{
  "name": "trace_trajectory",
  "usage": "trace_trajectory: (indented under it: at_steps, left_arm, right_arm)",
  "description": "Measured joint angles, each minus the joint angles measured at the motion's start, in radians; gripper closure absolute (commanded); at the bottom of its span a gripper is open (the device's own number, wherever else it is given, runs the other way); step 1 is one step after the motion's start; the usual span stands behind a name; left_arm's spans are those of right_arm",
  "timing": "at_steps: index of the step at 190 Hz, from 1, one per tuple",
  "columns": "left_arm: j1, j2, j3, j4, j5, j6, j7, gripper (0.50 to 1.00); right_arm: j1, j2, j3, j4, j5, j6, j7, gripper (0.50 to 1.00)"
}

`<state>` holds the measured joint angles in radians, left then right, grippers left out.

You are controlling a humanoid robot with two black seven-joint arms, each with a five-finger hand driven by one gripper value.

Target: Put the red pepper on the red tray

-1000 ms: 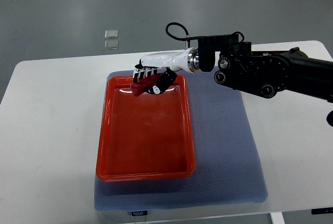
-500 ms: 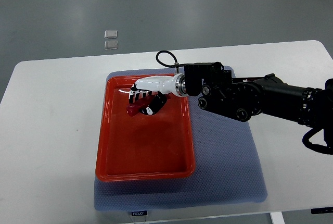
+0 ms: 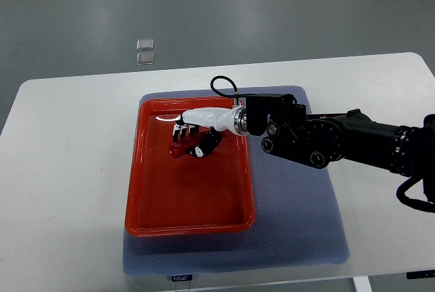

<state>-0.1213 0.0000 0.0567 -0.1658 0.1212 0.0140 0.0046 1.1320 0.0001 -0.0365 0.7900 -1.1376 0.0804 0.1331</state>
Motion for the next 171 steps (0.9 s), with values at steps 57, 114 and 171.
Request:
trace_trajectory:
  at_steps: [57, 114, 171]
  left_arm:
    - [0.000, 0.000, 0.002, 0.000, 0.000, 0.000, 0.000, 0.500]
    - [0.000, 0.000, 0.000, 0.000, 0.000, 0.000, 0.000, 0.500]
    - [0.000, 0.000, 0.000, -0.003, 0.000, 0.000, 0.000, 0.500]
  right_arm:
    - [-0.010, 0.000, 0.016, 0.000, 0.008, -0.024, 0.002, 0.632]
    - [-0.016, -0.035, 0.232, 0.008, 0.091, -0.046, 0.030, 0.611]
    - [-0.263, -0.050, 0.796, 0.011, 0.491, -0.036, 0.067, 0.597]
